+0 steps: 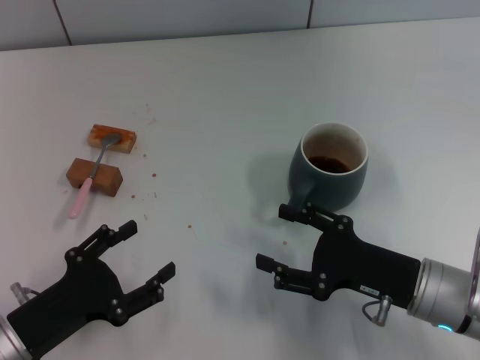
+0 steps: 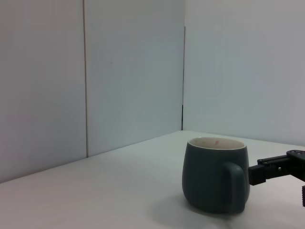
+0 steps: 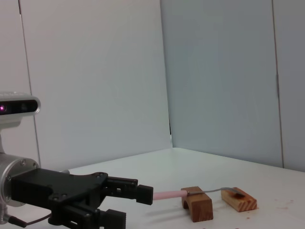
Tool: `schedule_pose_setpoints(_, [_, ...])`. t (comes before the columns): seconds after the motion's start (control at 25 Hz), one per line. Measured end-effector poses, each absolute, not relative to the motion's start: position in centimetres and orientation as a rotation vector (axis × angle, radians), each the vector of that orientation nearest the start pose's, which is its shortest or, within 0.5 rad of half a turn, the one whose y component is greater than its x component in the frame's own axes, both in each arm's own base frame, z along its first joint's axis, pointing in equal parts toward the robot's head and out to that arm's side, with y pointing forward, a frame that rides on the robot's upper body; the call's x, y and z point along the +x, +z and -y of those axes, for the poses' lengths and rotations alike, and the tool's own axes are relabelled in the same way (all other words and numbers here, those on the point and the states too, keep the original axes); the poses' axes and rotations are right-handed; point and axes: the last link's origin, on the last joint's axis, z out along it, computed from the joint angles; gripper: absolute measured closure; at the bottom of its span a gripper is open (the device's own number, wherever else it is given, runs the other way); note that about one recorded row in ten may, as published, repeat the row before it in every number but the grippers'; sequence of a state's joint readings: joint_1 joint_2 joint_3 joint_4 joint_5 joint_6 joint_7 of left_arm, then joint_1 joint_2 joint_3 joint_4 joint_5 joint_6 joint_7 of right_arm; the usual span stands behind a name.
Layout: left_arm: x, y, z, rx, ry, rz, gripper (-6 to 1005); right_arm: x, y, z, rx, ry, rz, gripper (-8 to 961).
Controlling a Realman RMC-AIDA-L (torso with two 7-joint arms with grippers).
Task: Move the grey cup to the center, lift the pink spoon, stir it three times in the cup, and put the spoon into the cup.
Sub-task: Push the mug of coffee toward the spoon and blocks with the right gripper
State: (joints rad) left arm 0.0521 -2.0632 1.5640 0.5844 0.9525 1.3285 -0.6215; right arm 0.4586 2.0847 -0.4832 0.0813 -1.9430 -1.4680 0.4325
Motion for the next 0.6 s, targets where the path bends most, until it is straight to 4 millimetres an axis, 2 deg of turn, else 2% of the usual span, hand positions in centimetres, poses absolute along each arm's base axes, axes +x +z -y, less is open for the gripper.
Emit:
schedule_pose_setpoints(0.44, [-32.3,-5.5,-18.7,-2.366,-0.784,0.406,153,27.6,-9.8,-23.0,-2.533,0.980,-0.310,191])
schedule_pose_setpoints(0.48, [-32.3,-5.5,-18.7,-2.365,-0.783,0.405,153,27.4,-9.0,-22.5,-2.466,1.049,-0.272,198])
schedule_pose_setpoints(0.52, [-32.3,-5.5,-18.7,-2.365,-0.783,0.405,153,27.4,-9.0,-22.5,-2.466,1.049,-0.272,205])
schedule_pose_setpoints(0.56, [-32.3,-5.5,-18.7,-2.365,-0.784,0.405,153,27.4,-7.5,-22.1,-2.319,1.117,-0.227,212])
schedule_pose_setpoints(0.6, [-32.3,-5.5,-18.7,-2.365,-0.784,0.405,153,27.4,-7.5,-22.1,-2.319,1.117,-0.227,219])
